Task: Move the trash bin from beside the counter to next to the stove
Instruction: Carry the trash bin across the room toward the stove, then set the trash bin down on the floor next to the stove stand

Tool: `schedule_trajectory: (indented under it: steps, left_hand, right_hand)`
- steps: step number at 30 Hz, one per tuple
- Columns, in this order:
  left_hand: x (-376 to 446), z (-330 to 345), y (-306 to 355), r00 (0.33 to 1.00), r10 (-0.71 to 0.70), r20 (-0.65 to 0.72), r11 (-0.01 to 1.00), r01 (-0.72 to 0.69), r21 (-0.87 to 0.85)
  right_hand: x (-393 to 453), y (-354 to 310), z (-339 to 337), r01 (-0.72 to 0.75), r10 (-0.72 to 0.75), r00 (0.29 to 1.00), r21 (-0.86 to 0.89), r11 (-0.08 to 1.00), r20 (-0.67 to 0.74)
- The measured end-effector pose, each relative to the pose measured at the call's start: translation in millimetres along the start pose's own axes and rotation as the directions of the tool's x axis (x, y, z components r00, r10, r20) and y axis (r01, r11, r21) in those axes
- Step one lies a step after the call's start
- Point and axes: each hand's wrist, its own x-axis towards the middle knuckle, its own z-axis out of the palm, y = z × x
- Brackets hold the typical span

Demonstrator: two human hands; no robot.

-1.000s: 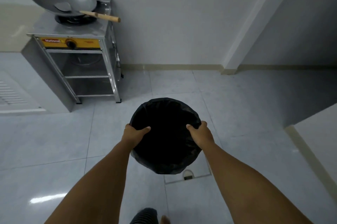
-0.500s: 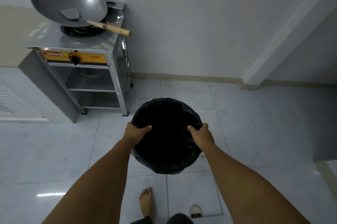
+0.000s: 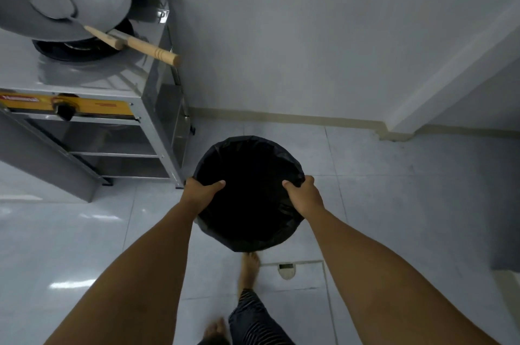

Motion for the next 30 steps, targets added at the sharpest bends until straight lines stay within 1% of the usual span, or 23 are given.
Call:
schedule_trajectory:
  steps: [3, 6, 9, 14, 20, 26, 30]
  left_hand:
    - [43.3, 6.5, 15.3, 0.999, -0.032, -0.020, 0.999, 0.031, -0.044]
    - [89.9, 13.3, 24.0, 0.999, -0.044, -0.002, 0.998, 0.044, -0.036]
    - [135.9, 12.8, 27.2, 0.995, -0.093, -0.019, 0.995, 0.092, -0.045]
    - [245.3, 11.8, 4.5, 0.990, -0.130, -0.054, 0.991, 0.132, 0.019]
    - [361.4, 34.3, -26.9, 0.982, -0.138, -0.126, 0.990, 0.142, 0.024]
    - [444.5, 58.5, -70.3, 0.962, -0.165, -0.215, 0.982, 0.180, 0.052]
    - [478.8, 66.7, -94.7, 0.953, -0.181, -0.242, 0.980, 0.196, 0.037]
  right_hand:
    - [45.1, -19.8, 1.6, -0.023, 0.024, 1.000, -0.012, 1.000, 0.020]
    - [93.6, -35.3, 9.1, -0.030, 0.031, 0.999, -0.037, 0.999, 0.027]
    - [140.1, -48.8, 27.0, -0.041, 0.044, 0.997, -0.049, 0.998, 0.060]
    - [228.7, -61.0, 71.3, -0.031, 0.034, 0.995, -0.041, 0.999, 0.091]
    - [346.2, -33.6, 150.7, -0.060, 0.063, 0.993, -0.032, 0.998, 0.096]
    - [426.3, 1.4, 214.1, -0.068, 0.069, 0.994, -0.023, 0.997, 0.080]
    - [455.5, 18.0, 242.8, -0.079, 0.081, 0.995, -0.027, 0.996, 0.065]
